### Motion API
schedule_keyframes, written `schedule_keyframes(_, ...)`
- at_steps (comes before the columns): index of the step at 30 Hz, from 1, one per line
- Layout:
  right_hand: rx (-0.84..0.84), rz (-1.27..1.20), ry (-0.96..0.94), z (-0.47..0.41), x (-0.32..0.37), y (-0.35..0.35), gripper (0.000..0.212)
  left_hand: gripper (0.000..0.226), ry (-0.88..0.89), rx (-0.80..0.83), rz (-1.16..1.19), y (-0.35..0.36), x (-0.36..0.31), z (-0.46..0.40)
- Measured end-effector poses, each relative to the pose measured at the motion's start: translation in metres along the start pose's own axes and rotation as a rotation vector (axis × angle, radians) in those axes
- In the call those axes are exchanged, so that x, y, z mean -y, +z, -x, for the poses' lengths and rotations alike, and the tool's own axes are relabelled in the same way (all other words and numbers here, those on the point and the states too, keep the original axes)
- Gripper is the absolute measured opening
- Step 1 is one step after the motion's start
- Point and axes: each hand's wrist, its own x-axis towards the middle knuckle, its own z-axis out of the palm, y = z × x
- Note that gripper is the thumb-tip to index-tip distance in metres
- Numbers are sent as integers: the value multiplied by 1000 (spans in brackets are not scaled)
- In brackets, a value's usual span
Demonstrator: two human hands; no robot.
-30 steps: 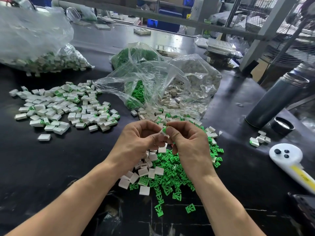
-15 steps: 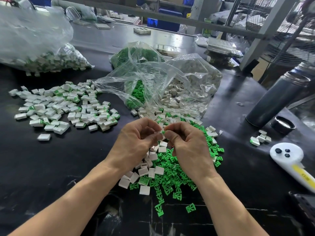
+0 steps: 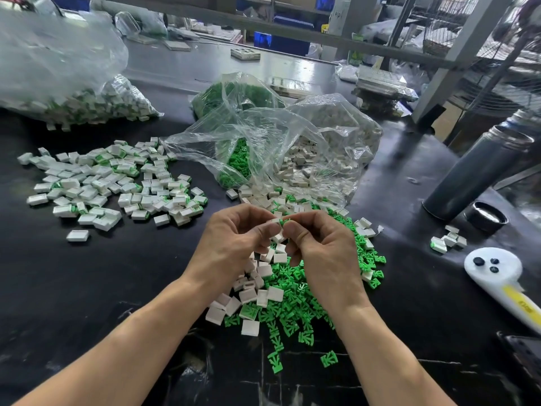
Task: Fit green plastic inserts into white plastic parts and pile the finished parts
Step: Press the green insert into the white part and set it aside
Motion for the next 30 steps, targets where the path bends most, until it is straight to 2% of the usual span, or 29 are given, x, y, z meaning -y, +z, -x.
schedule_keyframes(3,-22,42,-18,1,0,2,15,6,50,-5,-59,0,0,1)
schedule_keyframes(6,-32,109,-32,2,-1,6,18,15,105,-25,-128,-1,0,3)
schedule_keyframes(13,-24,202,-64,2,1,10,20,17,112,-42,-180,1,-6,5)
schedule_keyframes(21,-27,19,7,2,0,9,23,17,96,-51,-151,-1,-4,3)
schedule_keyframes(27,4,-23,37,3,2,8,27,23,73,-55,-141,-2,0,2)
schedule_keyframes(30,6,-68,53,3,2,8,22,21,80,-53,-143,-1,-1,2)
